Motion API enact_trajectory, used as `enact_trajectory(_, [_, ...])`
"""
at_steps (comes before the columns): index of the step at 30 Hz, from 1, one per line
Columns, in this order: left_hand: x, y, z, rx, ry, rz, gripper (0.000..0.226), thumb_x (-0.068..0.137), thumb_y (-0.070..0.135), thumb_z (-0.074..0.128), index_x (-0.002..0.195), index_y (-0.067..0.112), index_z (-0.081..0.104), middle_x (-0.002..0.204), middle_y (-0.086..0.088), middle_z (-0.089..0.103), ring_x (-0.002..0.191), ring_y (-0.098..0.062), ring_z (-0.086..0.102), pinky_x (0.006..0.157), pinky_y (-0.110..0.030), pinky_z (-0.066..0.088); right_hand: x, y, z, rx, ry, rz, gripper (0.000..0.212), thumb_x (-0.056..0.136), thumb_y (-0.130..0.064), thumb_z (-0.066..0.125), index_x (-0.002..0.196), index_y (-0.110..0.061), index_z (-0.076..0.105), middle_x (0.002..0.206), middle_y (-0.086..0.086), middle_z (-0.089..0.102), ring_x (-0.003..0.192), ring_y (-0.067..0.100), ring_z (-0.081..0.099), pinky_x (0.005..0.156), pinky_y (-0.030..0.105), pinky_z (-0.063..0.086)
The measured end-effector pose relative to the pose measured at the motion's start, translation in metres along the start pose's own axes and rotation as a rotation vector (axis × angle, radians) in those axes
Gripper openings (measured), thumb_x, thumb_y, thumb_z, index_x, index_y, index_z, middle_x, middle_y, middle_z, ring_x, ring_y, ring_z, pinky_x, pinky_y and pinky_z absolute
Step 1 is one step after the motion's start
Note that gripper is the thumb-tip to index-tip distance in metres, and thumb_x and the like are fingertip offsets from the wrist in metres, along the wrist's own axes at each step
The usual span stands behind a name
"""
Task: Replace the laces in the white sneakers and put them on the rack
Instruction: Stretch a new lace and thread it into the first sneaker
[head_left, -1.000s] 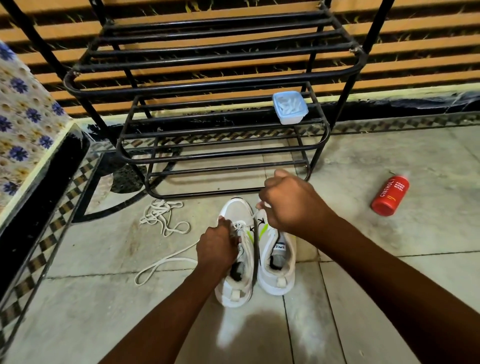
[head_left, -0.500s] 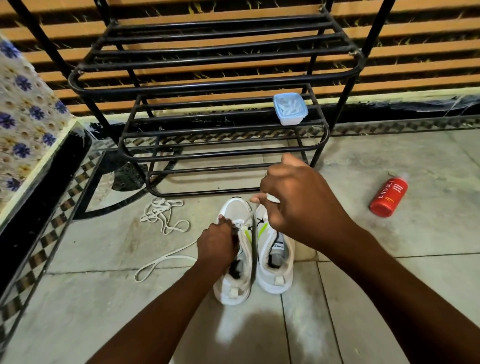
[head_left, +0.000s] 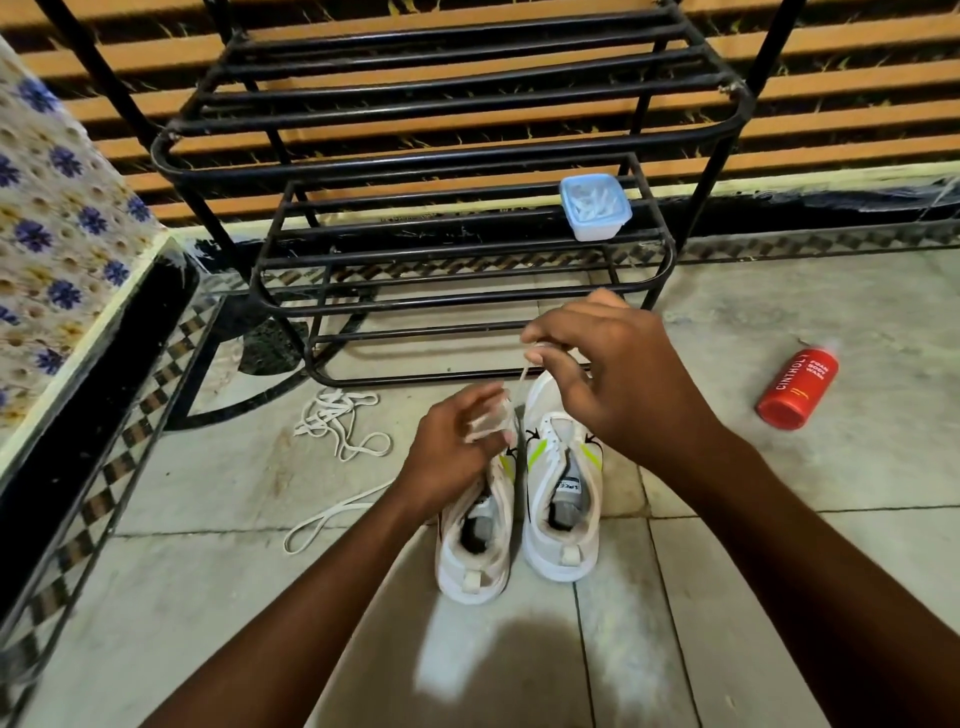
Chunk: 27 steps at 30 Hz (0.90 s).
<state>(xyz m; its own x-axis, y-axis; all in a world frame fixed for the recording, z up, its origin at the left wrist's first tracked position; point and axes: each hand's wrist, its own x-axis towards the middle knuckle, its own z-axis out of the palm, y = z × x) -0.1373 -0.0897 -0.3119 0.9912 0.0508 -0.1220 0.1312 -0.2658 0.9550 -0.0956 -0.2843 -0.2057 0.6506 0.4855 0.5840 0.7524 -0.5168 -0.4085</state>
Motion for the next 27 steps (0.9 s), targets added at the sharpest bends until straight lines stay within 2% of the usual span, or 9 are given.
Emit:
enact_trajectory(3, [0.001,0.041,0.000,-0.277,-0.206,0.053,0.048,0.088,-0.004,0.075,0.133,0.006,0.063,0.106,-0.021,0.077,0.104,-0.032,0.074,0.095,-0.038,0.058,-0.003,0.006,0.000,0.002,0.055,0.063,0.007,0.091,-0.010,0.067,0.097,-0.012,0.070,0.090,-0.002,0.068,0.086,0.024,0.060,0.072,0.046,0.050])
enact_trajectory(4, [0.003,0.052,0.002,-0.283,-0.189,0.085,0.039,0.089,-0.003,0.074,0.127,0.001,0.067,0.100,-0.022,0.077,0.093,-0.031,0.075,0.092,-0.040,0.058,-0.004,0.008,-0.001,0.028,0.068,0.088,0.005,0.091,-0.009,0.067,0.095,-0.012,0.068,0.088,-0.001,0.067,0.084,0.022,0.060,0.072,0.046,0.050])
enact_trajectory(7, [0.013,0.063,-0.001,-0.318,-0.050,0.094,0.014,0.095,0.005,0.069,0.106,-0.003,0.073,0.076,-0.004,0.070,0.069,-0.019,0.061,0.079,-0.035,0.053,-0.013,0.013,0.000,0.161,0.076,0.177,0.004,0.092,-0.008,0.066,0.094,-0.011,0.068,0.078,0.000,0.065,0.073,0.019,0.064,0.068,0.044,0.052])
enact_trajectory(11, [0.022,0.057,-0.011,-0.391,0.039,0.022,0.015,0.102,0.011,0.059,0.093,0.012,0.071,0.076,0.000,0.062,0.073,-0.017,0.055,0.078,-0.035,0.047,-0.027,0.026,0.005,0.311,0.012,0.323,0.010,0.096,-0.008,0.065,0.102,-0.012,0.073,0.068,-0.003,0.065,0.058,0.012,0.066,0.063,0.034,0.055])
enact_trajectory(15, [0.028,0.047,-0.024,-0.647,0.104,-0.071,0.020,0.106,0.019,0.052,0.092,0.023,0.066,0.088,0.005,0.064,0.079,-0.010,0.059,0.071,-0.030,0.043,-0.042,0.051,0.014,0.278,-0.134,0.403,0.016,0.099,-0.010,0.061,0.094,-0.016,0.075,0.066,-0.007,0.065,0.058,0.004,0.058,0.058,0.013,0.040])
enact_trajectory(18, [0.032,0.037,-0.035,-0.722,0.141,-0.098,0.018,0.106,0.020,0.052,0.096,0.023,0.066,0.089,0.006,0.067,0.075,-0.009,0.058,0.067,-0.030,0.038,-0.061,0.068,0.024,0.307,-0.171,0.517,0.019,0.098,-0.013,0.064,0.093,-0.027,0.076,0.067,-0.005,0.071,0.065,0.001,0.064,0.066,0.015,0.045])
enact_trajectory(21, [0.035,0.027,-0.042,-0.713,0.182,-0.106,0.018,0.107,0.021,0.052,0.097,0.024,0.066,0.090,0.008,0.068,0.072,-0.007,0.056,0.065,-0.029,0.037,-0.082,0.087,0.034,0.305,-0.242,0.617,0.017,0.098,-0.014,0.064,0.094,-0.022,0.078,0.064,-0.006,0.070,0.056,-0.004,0.060,0.058,0.008,0.039])
enact_trajectory(25, [0.039,0.017,-0.045,-0.746,0.198,-0.097,0.017,0.106,0.021,0.053,0.097,0.023,0.068,0.092,0.005,0.068,0.072,-0.009,0.057,0.066,-0.030,0.039,-0.118,0.119,0.047,0.155,-0.364,0.661,0.027,0.097,-0.013,0.064,0.072,-0.021,0.071,0.057,-0.011,0.065,0.058,0.002,0.059,0.061,0.024,0.041])
enact_trajectory(27, [0.041,0.015,-0.045,-0.749,0.207,-0.103,0.016,0.106,0.021,0.054,0.099,0.022,0.069,0.092,0.004,0.069,0.072,-0.009,0.057,0.065,-0.029,0.041,-0.134,0.129,0.051,0.108,-0.352,0.706,0.023,0.095,-0.008,0.065,0.075,-0.018,0.072,0.054,-0.017,0.061,0.056,0.001,0.058,0.059,0.018,0.040])
